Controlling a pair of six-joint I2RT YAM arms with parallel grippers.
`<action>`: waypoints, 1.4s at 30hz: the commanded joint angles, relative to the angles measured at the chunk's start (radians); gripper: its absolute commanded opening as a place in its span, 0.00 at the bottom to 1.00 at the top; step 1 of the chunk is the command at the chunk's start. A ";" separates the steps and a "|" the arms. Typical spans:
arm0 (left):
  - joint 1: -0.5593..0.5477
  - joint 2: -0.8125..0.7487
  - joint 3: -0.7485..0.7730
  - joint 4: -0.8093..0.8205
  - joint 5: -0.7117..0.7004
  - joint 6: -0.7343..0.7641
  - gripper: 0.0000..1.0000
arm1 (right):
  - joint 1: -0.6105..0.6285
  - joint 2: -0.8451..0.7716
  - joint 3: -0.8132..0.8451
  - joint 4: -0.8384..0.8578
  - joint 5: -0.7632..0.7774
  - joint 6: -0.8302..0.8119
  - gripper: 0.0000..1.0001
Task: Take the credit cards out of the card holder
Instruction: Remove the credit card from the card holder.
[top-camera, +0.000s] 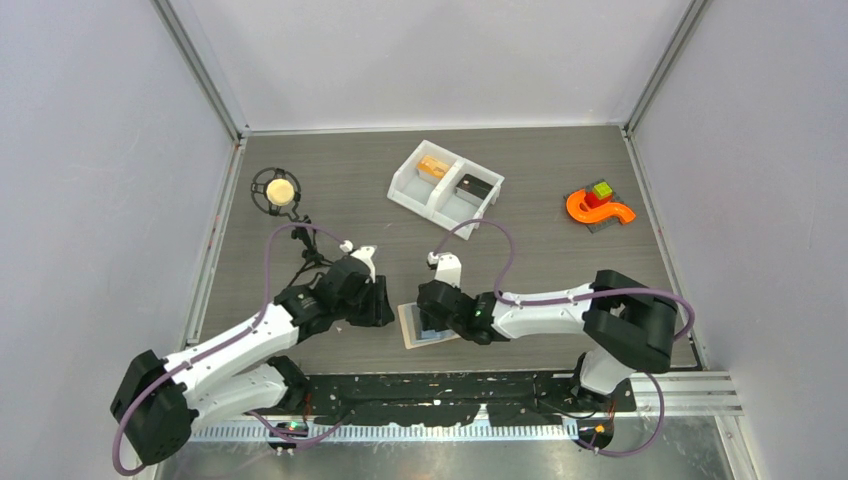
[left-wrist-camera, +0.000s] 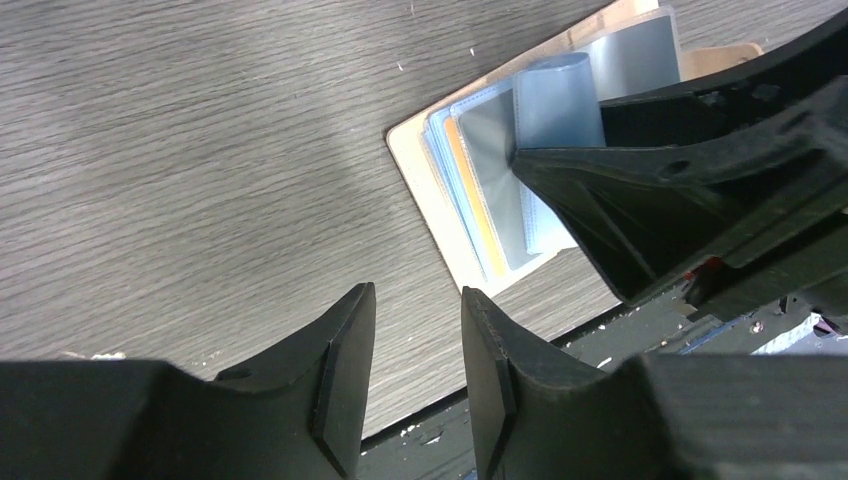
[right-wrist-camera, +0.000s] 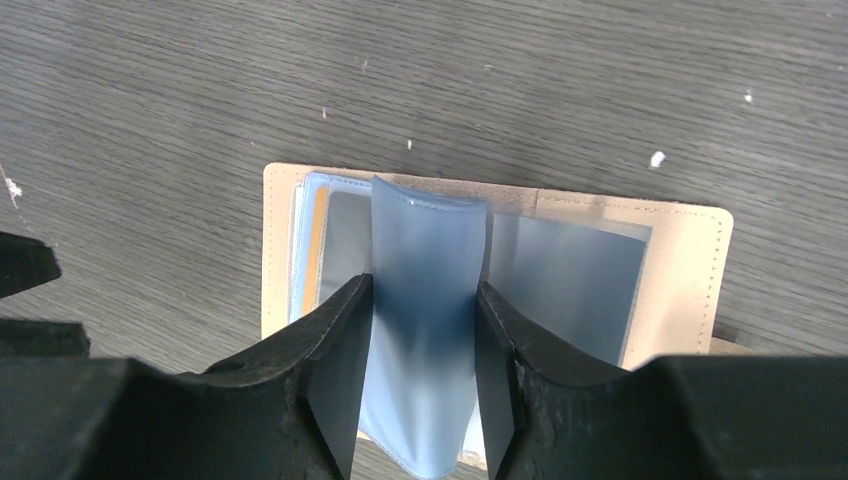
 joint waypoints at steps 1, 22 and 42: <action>0.005 0.052 0.044 0.107 0.031 -0.010 0.37 | -0.036 -0.077 -0.099 0.219 -0.051 0.010 0.38; 0.005 0.356 0.215 0.219 0.072 0.001 0.29 | -0.162 -0.122 -0.317 0.622 -0.311 0.027 0.36; 0.005 0.517 0.312 0.032 -0.082 -0.005 0.22 | -0.175 -0.105 -0.327 0.632 -0.324 0.035 0.35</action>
